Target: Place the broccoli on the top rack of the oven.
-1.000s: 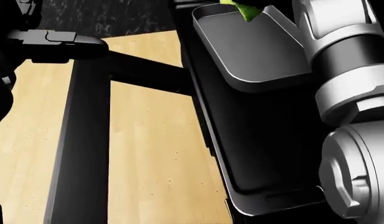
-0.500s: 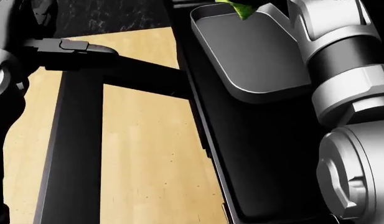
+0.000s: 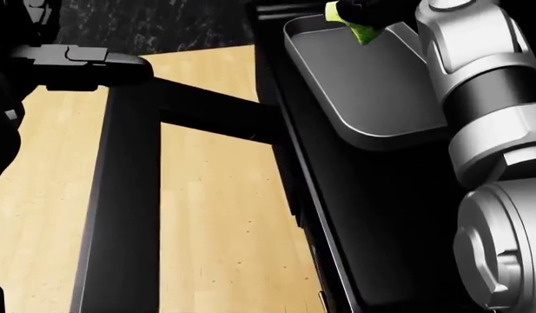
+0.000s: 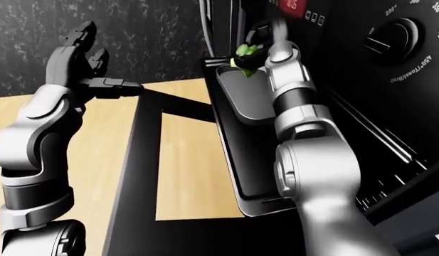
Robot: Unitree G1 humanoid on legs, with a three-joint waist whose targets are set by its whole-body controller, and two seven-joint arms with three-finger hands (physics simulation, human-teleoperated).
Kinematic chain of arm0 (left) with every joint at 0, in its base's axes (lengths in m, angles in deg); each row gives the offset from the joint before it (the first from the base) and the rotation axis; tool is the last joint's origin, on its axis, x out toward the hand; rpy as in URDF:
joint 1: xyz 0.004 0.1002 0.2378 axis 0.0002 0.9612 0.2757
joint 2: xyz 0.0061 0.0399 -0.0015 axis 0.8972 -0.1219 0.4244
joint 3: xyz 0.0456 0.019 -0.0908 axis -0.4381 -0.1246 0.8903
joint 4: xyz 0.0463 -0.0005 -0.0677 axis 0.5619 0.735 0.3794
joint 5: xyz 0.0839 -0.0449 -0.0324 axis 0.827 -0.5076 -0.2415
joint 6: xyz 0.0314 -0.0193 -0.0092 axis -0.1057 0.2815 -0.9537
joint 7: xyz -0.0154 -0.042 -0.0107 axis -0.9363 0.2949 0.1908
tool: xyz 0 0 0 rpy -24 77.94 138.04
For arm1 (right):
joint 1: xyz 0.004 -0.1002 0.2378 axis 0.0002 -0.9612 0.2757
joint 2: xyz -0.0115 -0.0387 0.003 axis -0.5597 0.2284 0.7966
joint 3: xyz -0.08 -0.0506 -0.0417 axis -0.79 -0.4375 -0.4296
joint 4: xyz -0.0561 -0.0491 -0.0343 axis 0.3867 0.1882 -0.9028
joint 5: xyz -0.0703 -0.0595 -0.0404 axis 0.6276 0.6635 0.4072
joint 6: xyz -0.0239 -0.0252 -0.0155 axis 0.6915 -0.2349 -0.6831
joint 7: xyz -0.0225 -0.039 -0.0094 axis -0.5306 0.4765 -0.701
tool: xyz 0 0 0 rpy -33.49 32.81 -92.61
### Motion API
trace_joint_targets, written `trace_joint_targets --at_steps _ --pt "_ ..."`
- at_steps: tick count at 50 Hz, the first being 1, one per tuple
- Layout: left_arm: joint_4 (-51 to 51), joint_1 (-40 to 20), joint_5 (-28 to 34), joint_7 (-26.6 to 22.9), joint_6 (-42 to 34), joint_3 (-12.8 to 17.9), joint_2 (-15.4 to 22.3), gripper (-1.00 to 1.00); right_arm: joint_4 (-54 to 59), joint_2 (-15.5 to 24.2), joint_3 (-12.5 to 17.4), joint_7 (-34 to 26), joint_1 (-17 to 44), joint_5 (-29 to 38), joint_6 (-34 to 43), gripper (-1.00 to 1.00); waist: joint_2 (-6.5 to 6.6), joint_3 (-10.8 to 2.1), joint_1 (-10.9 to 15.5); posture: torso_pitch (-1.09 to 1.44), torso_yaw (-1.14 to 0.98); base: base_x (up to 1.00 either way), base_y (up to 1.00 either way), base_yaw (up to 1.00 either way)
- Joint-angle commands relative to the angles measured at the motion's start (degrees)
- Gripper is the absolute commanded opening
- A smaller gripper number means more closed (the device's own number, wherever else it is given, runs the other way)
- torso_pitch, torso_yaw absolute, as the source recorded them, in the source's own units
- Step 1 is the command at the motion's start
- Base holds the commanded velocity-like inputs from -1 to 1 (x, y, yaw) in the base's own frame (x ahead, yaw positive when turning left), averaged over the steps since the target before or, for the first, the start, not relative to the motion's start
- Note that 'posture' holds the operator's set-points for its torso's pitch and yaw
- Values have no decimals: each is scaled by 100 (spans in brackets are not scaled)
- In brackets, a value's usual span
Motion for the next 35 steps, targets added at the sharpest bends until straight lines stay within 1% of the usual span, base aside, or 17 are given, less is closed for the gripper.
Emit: trace_joint_targets --at_steps 1,6,8,10,12,14,15,16,25,35 --pt "-191 -189 11 3 188 53 60 100 -172 148 47 140 190 74 -128 -100 32 -184 -30 0 0 0 0 0" --pt "-206 -180 7 2 179 66 67 100 -120 167 23 193 124 199 -133 -100 16 -194 -12 0 0 0 0 0" --pt "-188 -195 5 6 183 68 68 100 -106 180 -68 208 86 360 -114 -100 13 -197 -6 0 0 0 0 0" --pt "-181 -213 3 12 177 63 65 100 -106 182 -49 231 67 414 -95 -100 13 -199 -1 0 0 0 0 0" --pt "-182 -220 0 13 170 62 69 100 -95 195 -112 302 37 577 -120 -100 14 -200 3 0 0 0 0 0" --pt "-205 -219 -8 14 153 69 73 100 -85 211 -244 433 2 862 -88 -100 16 -202 5 0 0 0 0 0" --pt "-200 -215 -7 14 160 68 73 100 -89 188 -176 400 -3 841 -132 -100 18 -205 6 0 0 0 0 0" --pt "-197 -214 -5 15 165 60 69 100 -80 186 -222 427 -22 948 -162 -100 21 -207 9 0 0 0 0 0" --pt "-165 -155 3 -1 236 63 63 100 -13 143 -262 460 -147 1434 -252 -100 37 -228 6 0 0 0 0 0" --pt "-124 -136 23 -6 285 46 40 100 28 158 -182 598 -277 1625 -297 -100 53 -246 -20 0 0 0 0 0"
